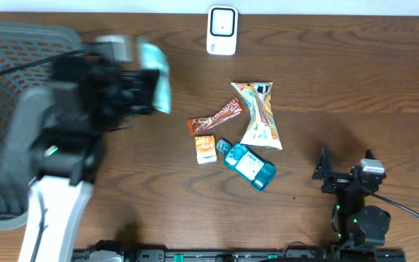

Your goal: Scan the item barcode

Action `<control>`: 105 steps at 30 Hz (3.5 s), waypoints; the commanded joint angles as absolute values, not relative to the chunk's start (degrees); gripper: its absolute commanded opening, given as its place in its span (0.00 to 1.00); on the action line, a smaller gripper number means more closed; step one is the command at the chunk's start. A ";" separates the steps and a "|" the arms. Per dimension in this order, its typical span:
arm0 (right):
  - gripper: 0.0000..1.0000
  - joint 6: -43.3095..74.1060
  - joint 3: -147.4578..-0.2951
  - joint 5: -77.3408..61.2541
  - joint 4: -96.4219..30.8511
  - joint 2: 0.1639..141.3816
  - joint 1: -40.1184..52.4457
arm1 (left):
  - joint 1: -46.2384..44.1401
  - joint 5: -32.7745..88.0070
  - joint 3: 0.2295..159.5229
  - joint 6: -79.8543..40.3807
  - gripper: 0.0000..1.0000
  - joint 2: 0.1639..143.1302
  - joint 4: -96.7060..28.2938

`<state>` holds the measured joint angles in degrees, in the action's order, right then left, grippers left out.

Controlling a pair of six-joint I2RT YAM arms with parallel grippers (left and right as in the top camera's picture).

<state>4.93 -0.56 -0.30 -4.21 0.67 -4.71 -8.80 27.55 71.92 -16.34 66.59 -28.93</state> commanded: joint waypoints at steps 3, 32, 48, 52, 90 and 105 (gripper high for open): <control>0.99 4.19 -0.30 -0.56 -4.27 0.32 -4.93 | -20.29 28.97 72.31 -9.78 0.07 79.70 -24.56; 0.99 4.19 -0.30 -0.56 -4.27 0.32 -4.93 | -40.91 29.12 72.31 -33.76 0.16 118.54 23.51; 0.99 4.19 -0.30 -0.56 -4.27 0.32 -4.93 | -37.89 29.15 72.34 -30.20 0.75 115.66 22.35; 0.99 4.19 -0.30 -0.56 -4.27 0.32 -4.93 | -36.05 29.12 72.34 -25.17 0.89 111.02 18.61; 0.99 4.19 -0.30 -0.56 -4.27 0.32 -4.93 | -12.80 -15.51 72.27 31.92 0.98 76.73 -21.02; 0.99 22.04 -0.32 -7.60 -3.38 0.32 -4.89 | -4.91 11.60 62.72 25.76 0.98 75.22 -10.74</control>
<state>10.52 -0.54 -3.51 -3.79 0.64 -4.71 -4.64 7.31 65.49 26.79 76.66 -14.22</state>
